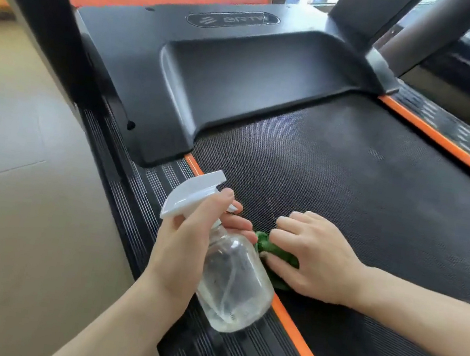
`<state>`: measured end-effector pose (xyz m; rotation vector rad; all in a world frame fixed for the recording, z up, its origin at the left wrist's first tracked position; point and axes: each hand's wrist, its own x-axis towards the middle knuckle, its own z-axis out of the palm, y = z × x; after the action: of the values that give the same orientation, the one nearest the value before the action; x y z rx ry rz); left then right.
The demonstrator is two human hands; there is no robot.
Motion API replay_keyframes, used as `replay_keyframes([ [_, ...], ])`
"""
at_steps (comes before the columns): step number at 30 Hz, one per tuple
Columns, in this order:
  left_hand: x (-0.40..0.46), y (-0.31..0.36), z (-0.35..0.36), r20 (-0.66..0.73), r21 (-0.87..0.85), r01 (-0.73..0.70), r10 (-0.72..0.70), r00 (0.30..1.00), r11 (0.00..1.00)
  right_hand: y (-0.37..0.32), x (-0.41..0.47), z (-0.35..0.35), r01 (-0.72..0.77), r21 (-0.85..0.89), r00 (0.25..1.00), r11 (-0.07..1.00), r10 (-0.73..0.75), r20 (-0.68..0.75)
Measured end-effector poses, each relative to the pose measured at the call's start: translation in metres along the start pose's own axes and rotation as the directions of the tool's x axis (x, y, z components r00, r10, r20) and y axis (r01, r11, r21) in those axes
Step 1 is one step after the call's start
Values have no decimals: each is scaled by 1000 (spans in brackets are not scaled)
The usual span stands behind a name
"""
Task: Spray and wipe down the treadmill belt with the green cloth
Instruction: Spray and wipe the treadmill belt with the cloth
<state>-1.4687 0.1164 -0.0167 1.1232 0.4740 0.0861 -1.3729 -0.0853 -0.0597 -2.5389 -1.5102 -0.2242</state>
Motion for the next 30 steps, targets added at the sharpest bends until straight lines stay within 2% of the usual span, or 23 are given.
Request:
replay_keyframes([
  [2,1,0,0,2,-2,-8,8,1000,1000,22,26,6,34,-79,999,996,-36,-28],
  [4,2,0,0,12,-17,-12,13,1000,1000,45,73,19,-142,-108,984,984,128,-120],
  [7,2,1,1,20,-53,21,-20,1000,998,66,141,38,-477,-99,871,873,455,-183],
  [9,3,1,1,15,-51,36,-35,999,998,63,162,41,-541,-107,837,834,523,-162],
  [11,3,3,0,12,-40,47,-47,999,998,52,151,37,-477,-82,875,875,465,-134],
  [13,6,8,-2,8,-27,38,-38,999,999,29,114,30,-322,-39,944,946,318,-91],
  [15,9,13,-6,-15,-38,36,-37,999,999,5,72,19,-182,10,982,983,182,-57],
  [17,15,17,-13,-43,-47,35,-37,998,998,-5,46,13,-67,27,997,997,68,-24],
  [19,21,22,-20,-55,-57,42,-45,997,997,1,44,15,-19,-2,999,1000,19,-34],
  [20,24,24,-22,-53,-50,39,-42,998,998,9,52,17,-48,-19,997,999,47,-54],
  [24,29,25,-28,-50,-18,15,-16,999,1000,50,125,32,-329,-93,938,940,314,-147],
  [28,29,22,-25,-35,-2,41,-41,999,999,55,192,47,-433,-87,898,897,421,-127],
  [30,32,23,-24,-41,12,55,-55,998,998,49,194,46,-423,-67,903,904,413,-118],
])
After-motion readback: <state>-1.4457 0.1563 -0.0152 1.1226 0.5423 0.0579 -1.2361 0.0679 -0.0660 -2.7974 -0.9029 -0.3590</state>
